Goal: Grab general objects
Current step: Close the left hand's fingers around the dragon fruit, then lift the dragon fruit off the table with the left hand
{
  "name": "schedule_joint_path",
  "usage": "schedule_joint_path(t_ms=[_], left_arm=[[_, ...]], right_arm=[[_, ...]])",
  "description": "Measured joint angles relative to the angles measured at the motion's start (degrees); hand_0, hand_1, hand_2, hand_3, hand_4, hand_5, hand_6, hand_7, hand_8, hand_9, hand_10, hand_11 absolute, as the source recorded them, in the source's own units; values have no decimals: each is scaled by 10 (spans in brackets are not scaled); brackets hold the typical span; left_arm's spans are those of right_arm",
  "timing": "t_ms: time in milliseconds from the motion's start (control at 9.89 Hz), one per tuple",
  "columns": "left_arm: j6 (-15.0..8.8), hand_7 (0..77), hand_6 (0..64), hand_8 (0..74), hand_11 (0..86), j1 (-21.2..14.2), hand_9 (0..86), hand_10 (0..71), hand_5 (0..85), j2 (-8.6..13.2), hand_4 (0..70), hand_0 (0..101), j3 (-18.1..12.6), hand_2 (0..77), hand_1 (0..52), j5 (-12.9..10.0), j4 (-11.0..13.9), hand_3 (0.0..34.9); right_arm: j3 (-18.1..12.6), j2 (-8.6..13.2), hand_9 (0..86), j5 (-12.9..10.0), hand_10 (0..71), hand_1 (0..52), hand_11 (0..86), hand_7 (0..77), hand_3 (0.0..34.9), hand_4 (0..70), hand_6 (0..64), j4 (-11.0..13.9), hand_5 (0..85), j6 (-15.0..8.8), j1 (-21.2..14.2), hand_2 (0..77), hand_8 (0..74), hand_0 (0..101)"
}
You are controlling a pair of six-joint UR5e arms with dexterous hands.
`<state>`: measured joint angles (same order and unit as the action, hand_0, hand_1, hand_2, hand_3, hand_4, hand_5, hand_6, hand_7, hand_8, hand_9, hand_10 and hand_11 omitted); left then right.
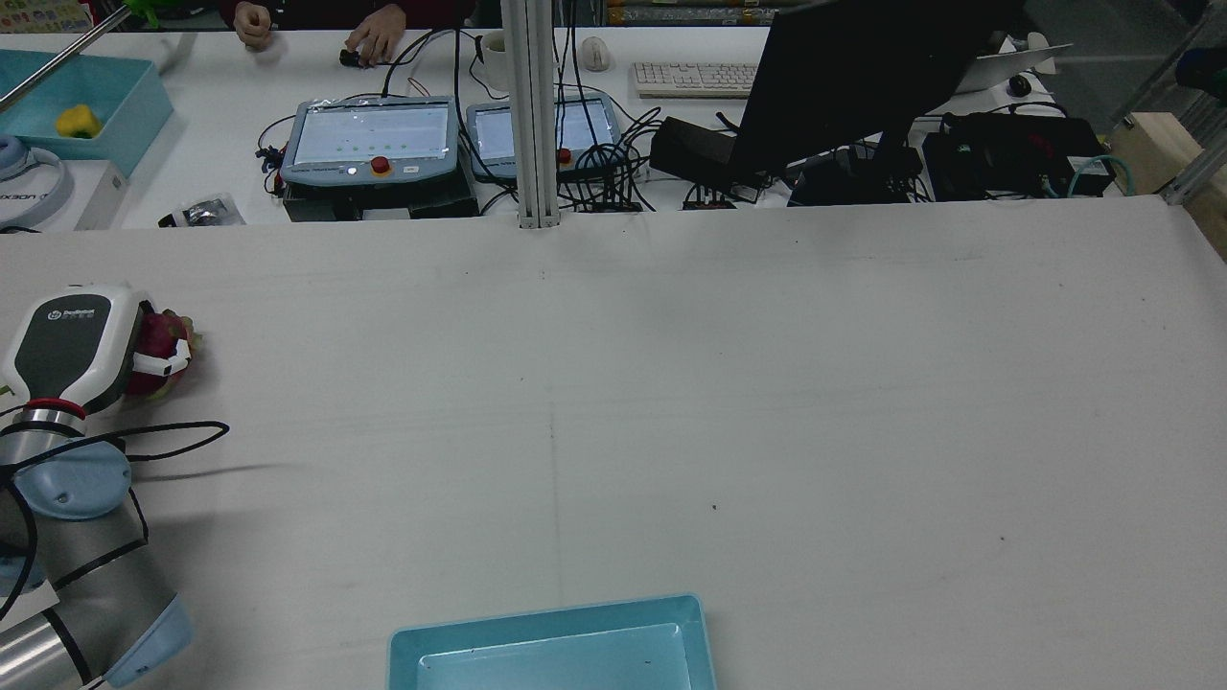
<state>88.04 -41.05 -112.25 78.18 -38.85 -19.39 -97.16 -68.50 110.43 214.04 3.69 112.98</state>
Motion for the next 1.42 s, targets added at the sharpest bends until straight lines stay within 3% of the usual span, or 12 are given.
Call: schedule_joint_path(t_ms=[101,303,404,607,809,910,1011,1112,1213,1416], left_arm=[[0,551,355,311,311,0,278,147,333,0,371,382,0,562,0,0,2,0],[-1,573,355,311,311,-2,305,147,338,0,387,324,0,562,0,0,6,0],[-3,529,305,311,278,-3,305,147,338,0,415,282,1,562,0,0,6,0],[-5,431,262,311,322,-10,262,147,338,0,431,247,11,573,0,-1,1,0],[-8,409,245,316,333,-28,245,147,338,1,436,244,66,578,0,-4,-28,0],[-21,382,218,305,333,-38,224,147,333,1,442,230,110,584,0,-7,-55,0],[-49,349,202,251,349,-44,185,147,333,1,453,231,145,589,0,-10,-83,0],[-90,349,202,251,349,-47,185,147,333,2,453,231,169,589,0,-18,-107,0],[-125,349,185,245,349,-48,175,147,327,2,464,230,181,595,0,-31,-121,0],[-165,349,185,235,349,-48,175,147,327,2,469,228,195,595,0,-60,-133,0]], right_arm=[[0,0,16,0,0,60,11,0,0,0,0,0,742,0,0,16,0,1],[0,0,11,0,0,60,11,0,0,0,0,0,742,0,0,16,0,1],[0,0,11,0,0,60,11,0,0,0,0,0,742,0,0,16,0,1],[0,0,11,0,0,60,11,0,0,0,0,0,742,0,0,16,0,2],[0,0,11,0,0,60,11,0,0,0,0,0,742,0,0,16,0,2],[0,0,11,0,0,60,11,0,0,0,0,0,742,0,0,16,0,1],[0,0,11,0,0,60,11,0,0,0,0,0,742,0,0,16,0,0],[0,0,11,0,0,60,11,0,0,0,0,0,742,0,0,16,0,1],[0,0,11,0,0,60,11,0,0,0,0,0,742,0,0,16,0,1],[0,0,11,0,0,60,11,0,0,0,0,0,742,0,0,16,0,2]])
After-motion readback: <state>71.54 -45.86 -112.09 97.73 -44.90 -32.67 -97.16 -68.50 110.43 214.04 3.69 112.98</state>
